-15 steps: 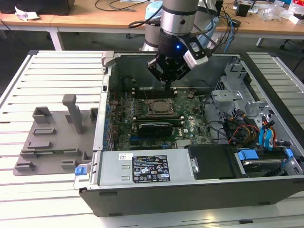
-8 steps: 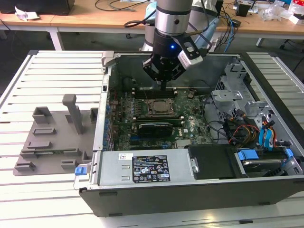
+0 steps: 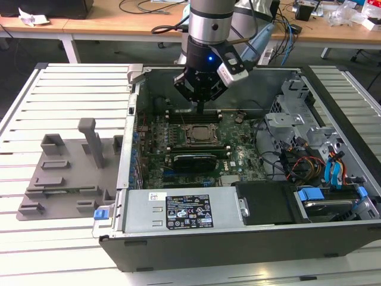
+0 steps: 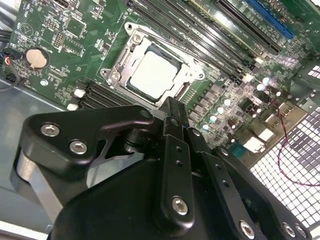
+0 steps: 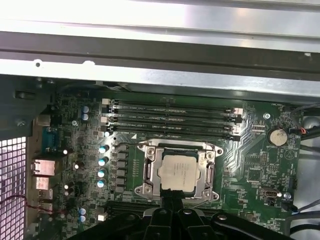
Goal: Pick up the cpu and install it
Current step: 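Install the first cpu locking lever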
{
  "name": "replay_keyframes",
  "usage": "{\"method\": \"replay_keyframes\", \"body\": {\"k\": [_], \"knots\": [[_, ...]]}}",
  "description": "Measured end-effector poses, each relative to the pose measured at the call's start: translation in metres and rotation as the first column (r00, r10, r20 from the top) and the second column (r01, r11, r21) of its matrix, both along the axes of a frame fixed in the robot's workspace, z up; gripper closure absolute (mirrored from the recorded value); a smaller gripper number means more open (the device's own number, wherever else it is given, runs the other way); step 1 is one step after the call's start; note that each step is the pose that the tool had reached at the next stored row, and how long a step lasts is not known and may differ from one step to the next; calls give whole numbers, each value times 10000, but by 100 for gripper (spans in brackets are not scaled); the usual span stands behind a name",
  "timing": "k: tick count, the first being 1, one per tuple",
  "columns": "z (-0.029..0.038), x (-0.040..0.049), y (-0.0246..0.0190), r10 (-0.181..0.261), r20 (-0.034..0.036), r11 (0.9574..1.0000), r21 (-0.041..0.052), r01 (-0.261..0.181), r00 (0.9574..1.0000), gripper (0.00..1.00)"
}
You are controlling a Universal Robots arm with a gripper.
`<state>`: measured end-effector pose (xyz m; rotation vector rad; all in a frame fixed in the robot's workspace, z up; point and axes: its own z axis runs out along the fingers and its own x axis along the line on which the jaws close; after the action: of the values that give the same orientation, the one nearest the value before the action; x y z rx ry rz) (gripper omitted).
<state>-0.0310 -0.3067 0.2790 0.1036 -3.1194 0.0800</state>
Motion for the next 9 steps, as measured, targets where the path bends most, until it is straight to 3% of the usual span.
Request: {"method": "replay_keyframes", "body": {"k": [9], "knots": [[0, -145, 20, 0, 0, 10000, -1, 0, 10000, 89]]}}
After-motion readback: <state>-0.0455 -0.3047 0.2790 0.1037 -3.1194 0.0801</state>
